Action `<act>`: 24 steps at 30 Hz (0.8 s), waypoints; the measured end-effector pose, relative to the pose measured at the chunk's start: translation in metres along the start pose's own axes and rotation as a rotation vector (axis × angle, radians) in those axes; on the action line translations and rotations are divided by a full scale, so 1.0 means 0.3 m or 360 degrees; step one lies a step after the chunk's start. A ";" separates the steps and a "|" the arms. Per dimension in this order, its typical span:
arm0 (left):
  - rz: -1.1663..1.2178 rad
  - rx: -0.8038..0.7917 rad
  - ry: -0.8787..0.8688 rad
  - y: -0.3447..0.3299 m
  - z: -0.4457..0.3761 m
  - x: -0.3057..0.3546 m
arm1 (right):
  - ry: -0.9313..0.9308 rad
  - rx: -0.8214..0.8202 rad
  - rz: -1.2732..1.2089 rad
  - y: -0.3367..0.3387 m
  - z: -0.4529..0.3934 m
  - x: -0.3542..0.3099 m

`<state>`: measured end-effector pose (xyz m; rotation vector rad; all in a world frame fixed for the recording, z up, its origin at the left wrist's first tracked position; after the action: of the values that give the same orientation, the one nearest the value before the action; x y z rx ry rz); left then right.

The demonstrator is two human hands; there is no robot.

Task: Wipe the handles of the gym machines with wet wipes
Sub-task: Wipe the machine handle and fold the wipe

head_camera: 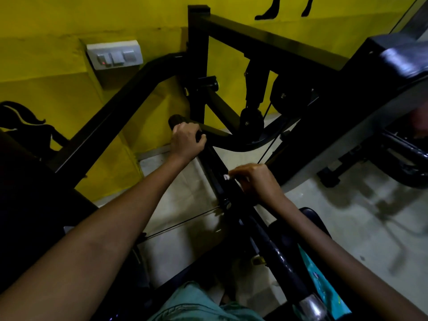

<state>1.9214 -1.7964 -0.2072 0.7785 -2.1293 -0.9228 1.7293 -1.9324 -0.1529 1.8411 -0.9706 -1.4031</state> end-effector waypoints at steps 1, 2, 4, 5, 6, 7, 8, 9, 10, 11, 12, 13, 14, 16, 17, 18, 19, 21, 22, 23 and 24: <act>-0.0078 -0.0052 -0.0020 0.004 -0.012 0.010 | 0.0004 0.0025 0.0056 -0.006 -0.016 -0.009; -0.0102 -0.0060 -0.0054 0.005 -0.017 0.016 | 0.0015 0.0021 0.0093 -0.016 -0.031 -0.025; -0.0006 0.0022 -0.0156 -0.002 -0.007 0.017 | 0.0072 -0.0027 0.0093 -0.038 -0.037 -0.051; 0.0078 0.0064 -0.0204 -0.005 0.003 0.011 | 0.0088 -0.0063 0.0082 -0.040 -0.027 -0.051; 0.0138 0.0096 -0.0253 -0.010 0.011 0.001 | 0.0055 -0.0122 0.0053 -0.031 -0.014 -0.044; 0.0157 0.0132 -0.0301 -0.016 0.018 -0.012 | 0.0007 -0.0150 0.0018 -0.014 -0.001 -0.032; 0.0146 0.0172 -0.0338 -0.022 0.026 -0.020 | -0.0047 -0.0172 -0.0014 0.002 0.009 -0.015; 0.0119 0.0214 -0.0362 -0.031 0.033 -0.023 | -0.0093 -0.0185 -0.0019 0.015 0.010 -0.001; 0.0099 0.0246 -0.0371 -0.038 0.034 -0.024 | -0.0113 -0.0178 0.0011 0.020 -0.003 0.009; 0.0088 0.0272 -0.0373 -0.044 0.031 -0.023 | -0.0100 -0.0163 0.0051 0.016 -0.020 0.012; 0.0078 0.0295 -0.0377 -0.045 0.029 -0.024 | -0.0063 -0.0148 0.0068 0.009 -0.039 0.005; 0.0066 0.0316 -0.0386 -0.046 0.030 -0.025 | -0.0016 -0.0134 0.0071 -0.004 -0.056 -0.009; 0.0058 0.0331 -0.0393 -0.047 0.033 -0.025 | 0.0038 -0.0124 0.0063 -0.017 -0.062 -0.023; 0.0047 0.0348 -0.0396 -0.047 0.034 -0.027 | 0.0120 -0.0143 0.0023 -0.021 -0.046 -0.033; 0.0047 0.0335 -0.0384 -0.046 0.033 -0.027 | 0.0143 -0.0169 -0.0001 -0.005 -0.025 -0.032; 0.0047 0.0313 -0.0373 -0.047 0.032 -0.025 | 0.0150 -0.0187 -0.0029 0.018 -0.007 -0.031; 0.0042 0.0300 -0.0363 -0.049 0.034 -0.025 | 0.0126 -0.0203 -0.0064 0.037 0.005 -0.029; 0.0032 0.0295 -0.0355 -0.050 0.035 -0.021 | -0.0012 -0.0198 -0.0095 0.050 -0.001 -0.011; 0.0029 0.0296 -0.0350 -0.047 0.031 -0.023 | -0.0052 -0.0165 -0.0080 0.041 -0.017 -0.007; 0.0026 0.0298 -0.0347 -0.044 0.030 -0.024 | -0.0058 -0.0130 -0.0067 0.027 -0.031 -0.017; 0.0023 0.0299 -0.0346 -0.043 0.030 -0.022 | -0.0017 -0.0082 -0.0054 0.012 -0.041 -0.030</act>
<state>1.9215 -1.7955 -0.2242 0.7832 -2.4358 -0.8403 1.7390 -1.9262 -0.1424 1.8218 -0.9040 -1.4466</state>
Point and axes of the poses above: each hand's wrist, its own z-axis away from the middle knuckle, its own y-axis out of the back of the hand, x = y × z, the point moved 1 cm from there along -z, towards the middle knuckle, and after that the axes turned 6 degrees about -z, right-handed, at the moved point
